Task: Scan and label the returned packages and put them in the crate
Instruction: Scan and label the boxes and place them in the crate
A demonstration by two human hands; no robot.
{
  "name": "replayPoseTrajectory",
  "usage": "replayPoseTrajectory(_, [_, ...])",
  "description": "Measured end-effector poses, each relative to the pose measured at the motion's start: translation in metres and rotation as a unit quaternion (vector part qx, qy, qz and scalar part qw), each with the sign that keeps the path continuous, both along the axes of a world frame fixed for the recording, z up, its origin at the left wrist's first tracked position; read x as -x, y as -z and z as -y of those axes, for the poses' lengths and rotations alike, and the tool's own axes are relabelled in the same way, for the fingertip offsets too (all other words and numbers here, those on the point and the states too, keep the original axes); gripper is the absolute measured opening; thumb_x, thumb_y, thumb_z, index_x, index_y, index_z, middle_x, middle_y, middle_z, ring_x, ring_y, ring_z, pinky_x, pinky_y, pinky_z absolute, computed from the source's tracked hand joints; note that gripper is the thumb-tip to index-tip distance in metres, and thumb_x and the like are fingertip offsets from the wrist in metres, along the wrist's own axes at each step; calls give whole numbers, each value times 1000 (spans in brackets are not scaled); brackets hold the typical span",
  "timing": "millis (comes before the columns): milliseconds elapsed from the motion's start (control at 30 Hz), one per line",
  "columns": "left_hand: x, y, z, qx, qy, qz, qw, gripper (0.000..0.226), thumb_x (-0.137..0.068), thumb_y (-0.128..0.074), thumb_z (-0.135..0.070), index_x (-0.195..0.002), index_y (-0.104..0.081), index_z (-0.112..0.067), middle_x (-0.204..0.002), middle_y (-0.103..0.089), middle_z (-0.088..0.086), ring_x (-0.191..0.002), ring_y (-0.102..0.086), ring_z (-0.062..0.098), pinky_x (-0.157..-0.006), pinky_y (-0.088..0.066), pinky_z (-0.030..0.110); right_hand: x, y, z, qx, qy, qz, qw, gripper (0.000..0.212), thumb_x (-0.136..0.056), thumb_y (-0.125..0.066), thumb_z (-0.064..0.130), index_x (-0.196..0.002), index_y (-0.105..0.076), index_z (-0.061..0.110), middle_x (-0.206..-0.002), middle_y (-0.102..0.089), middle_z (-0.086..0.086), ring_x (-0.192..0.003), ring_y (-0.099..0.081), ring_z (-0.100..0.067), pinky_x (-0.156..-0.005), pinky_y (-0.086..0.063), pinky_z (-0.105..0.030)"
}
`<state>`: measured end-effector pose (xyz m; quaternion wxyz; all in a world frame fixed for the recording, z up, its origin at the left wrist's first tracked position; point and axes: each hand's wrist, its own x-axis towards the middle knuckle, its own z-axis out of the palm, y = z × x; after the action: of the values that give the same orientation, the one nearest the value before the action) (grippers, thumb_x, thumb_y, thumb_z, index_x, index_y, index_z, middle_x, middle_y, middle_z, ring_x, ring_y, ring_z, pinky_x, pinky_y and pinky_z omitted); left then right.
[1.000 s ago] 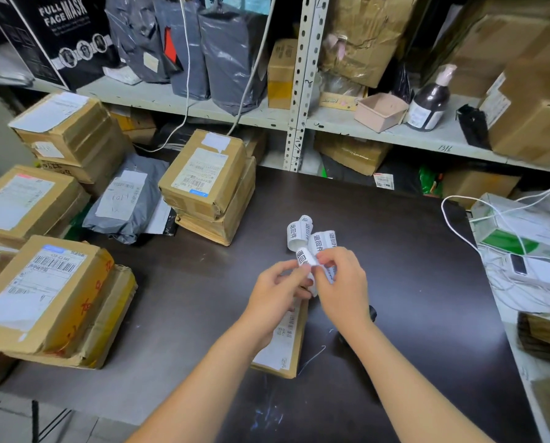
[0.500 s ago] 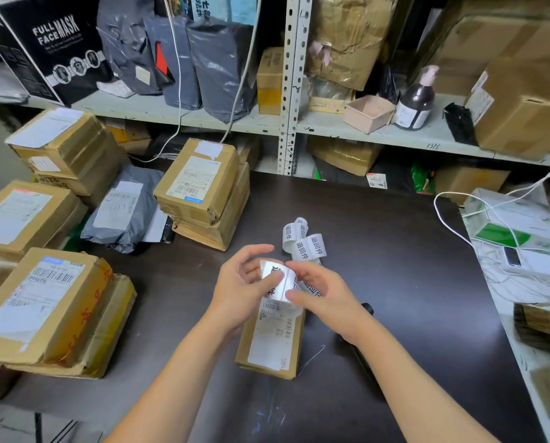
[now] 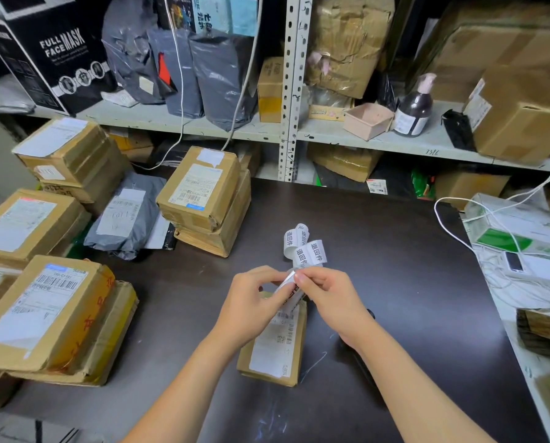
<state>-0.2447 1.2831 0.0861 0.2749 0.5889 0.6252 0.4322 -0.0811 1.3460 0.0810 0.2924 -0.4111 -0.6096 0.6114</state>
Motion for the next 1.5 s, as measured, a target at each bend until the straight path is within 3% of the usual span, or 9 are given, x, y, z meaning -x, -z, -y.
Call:
replayPoseTrajectory(367, [3, 2, -10, 55, 24, 93, 994, 22, -95, -65, -16, -84, -77, -29, -78, -73, -13, -73, -62, -1, -67, -43, 12, -5, 3, -9, -79, -25, 82, 993, 17, -100, -59, 30, -91, -73, 32, -91, -73, 11, -87, -66, -4, -73, -50, -13])
replayPoseTrajectory(533, [2, 9, -14, 65, -109, 187, 974, 17, -92, -66, -13, -80, -75, -22, -83, -72, -1, -77, -60, 7, -69, -47, 18, -11, 13, -21, -63, 1, 109, 992, 19, -101, -59, 22, -86, -70, 26, -85, -72, 10, -75, -61, 0, -68, -47, -14])
replayPoseTrajectory(833, [18, 3, 6, 15, -109, 282, 953, 18, -93, -68, -11, -103, -71, -25, -72, -62, -6, -72, -59, 8, -69, -48, 16, -39, 33, -63, -30, 262, 235, 935, 38, -93, -54, 9, -59, -52, 25, -60, -48, 5, -73, -41, -26, -55, -32, -32])
replayPoseTrajectory(933, [20, 0, 17, 24, -76, 347, 934, 26, -92, -66, 1, -111, -67, -16, -83, -70, 10, -72, -65, 14, -66, -49, 17, -34, 28, -58, -57, 330, 300, 893, 19, -96, -60, 17, -113, -69, 13, -111, -64, -8, -107, -56, -32, -86, -45, -39])
replayPoseTrajectory(1033, [23, -2, 27, 39, -52, 380, 923, 30, -91, -65, 5, -114, -65, -13, -90, -72, 14, -74, -66, 12, -61, -48, 16, -18, 12, -37, -62, 247, 198, 946, 27, -94, -66, 17, -120, -66, 16, -119, -67, -2, -108, -64, -18, -88, -51, -25])
replayPoseTrajectory(1100, [23, -3, 33, 48, -25, 404, 913, 30, -88, -68, -3, -114, -67, -19, -94, -73, 14, -75, -64, 13, -59, -46, 18, -4, -4, -12, 62, 94, 44, 993, 24, -95, -67, 19, -119, -66, 16, -106, -76, -3, -98, -72, -18, -79, -55, -18])
replayPoseTrajectory(1167, [23, -2, 40, 61, 2, 425, 903, 31, -84, -72, -12, -113, -68, -25, -98, -72, 15, -77, -62, 15, -60, -44, 21, 4, -15, 12, 199, -12, -71, 977, 38, -88, -72, 27, -125, -64, 18, -103, -76, -8, -95, -73, -21, -79, -57, -26])
replayPoseTrajectory(1400, [30, 7, 58, 141, 4, 457, 878, 35, -84, -69, -12, -117, -67, -21, -110, -71, 23, -86, -64, 23, -63, -41, 27, 5, -11, 50, 187, 49, -22, 981, 30, -86, -77, 11, -113, -64, 17, -96, -78, -6, -81, -70, -17, -75, -54, -27])
replayPoseTrajectory(1500, [22, 15, 66, 144, -60, 379, 912, 25, -80, -77, -14, -103, -72, -20, -94, -75, 18, -76, -67, 18, -61, -45, 25, 2, 1, 68, 172, 89, 23, 981, 32, -84, -80, 12, -111, -64, 19, -90, -79, -3, -79, -75, -18, -75, -58, -27])
